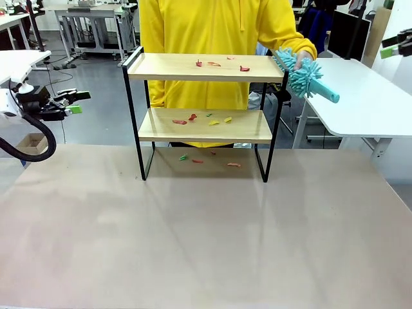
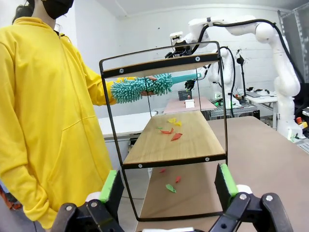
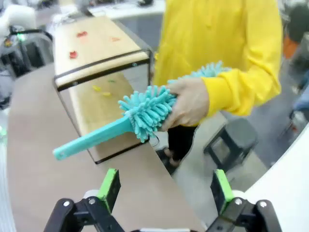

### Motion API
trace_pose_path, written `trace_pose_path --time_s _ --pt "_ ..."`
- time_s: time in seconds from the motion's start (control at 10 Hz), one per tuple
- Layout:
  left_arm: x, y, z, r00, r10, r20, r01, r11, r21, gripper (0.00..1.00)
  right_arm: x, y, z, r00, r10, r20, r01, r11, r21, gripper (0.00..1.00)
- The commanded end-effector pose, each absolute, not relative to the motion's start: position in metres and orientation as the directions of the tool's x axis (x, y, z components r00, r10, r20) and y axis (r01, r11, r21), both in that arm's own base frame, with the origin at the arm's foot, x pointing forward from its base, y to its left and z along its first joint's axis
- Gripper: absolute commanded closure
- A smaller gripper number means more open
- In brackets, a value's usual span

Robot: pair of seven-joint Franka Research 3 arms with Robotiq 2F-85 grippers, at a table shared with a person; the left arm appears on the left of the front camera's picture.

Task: Clean the shelf.
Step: Pick up the Duster handed by the human.

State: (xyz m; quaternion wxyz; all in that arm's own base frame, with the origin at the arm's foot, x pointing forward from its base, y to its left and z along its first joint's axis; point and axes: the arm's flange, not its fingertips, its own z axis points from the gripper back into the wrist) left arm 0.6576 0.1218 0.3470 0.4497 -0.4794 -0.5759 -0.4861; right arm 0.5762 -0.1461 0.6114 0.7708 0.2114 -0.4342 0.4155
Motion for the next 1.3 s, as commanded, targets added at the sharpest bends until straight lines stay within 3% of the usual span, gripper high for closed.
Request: trace_pose_path --time_s 0.0,0.2,0.4,0.8,1.2 --pt "0.656 0.122 0.348 -0.138 0.12 0.983 0.989 0.059 0.132 0.0 0.561 -0.099 0.618 0.444 0.455 0.772 -0.741 0.671 0.03 0.0" --pt "0.656 0.122 0.348 -0.138 0.12 0.983 0.989 0.059 0.132 0.0 0.558 -0.074 0.623 0.52 0.48 0.706 -0.686 0.727 0.011 0.0" --pt "0.656 0.122 0.348 -0.138 0.12 0.983 0.989 0.059 0.132 0.0 0.563 -0.086 0.634 0.456 0.485 0.746 -0.716 0.698 -0.017 0.0" --pt "0.656 0.122 0.348 -0.138 0.12 0.983 0.989 0.059 0.132 0.0 0.562 -0.083 0.631 0.472 0.485 0.736 -0.704 0.71 -0.017 0.0" --pt "0.656 0.122 0.348 -0.138 0.12 0.983 0.989 0.059 0.132 0.0 0.534 0.045 0.662 0.771 0.214 0.6 -0.37 0.917 0.149 0.0"
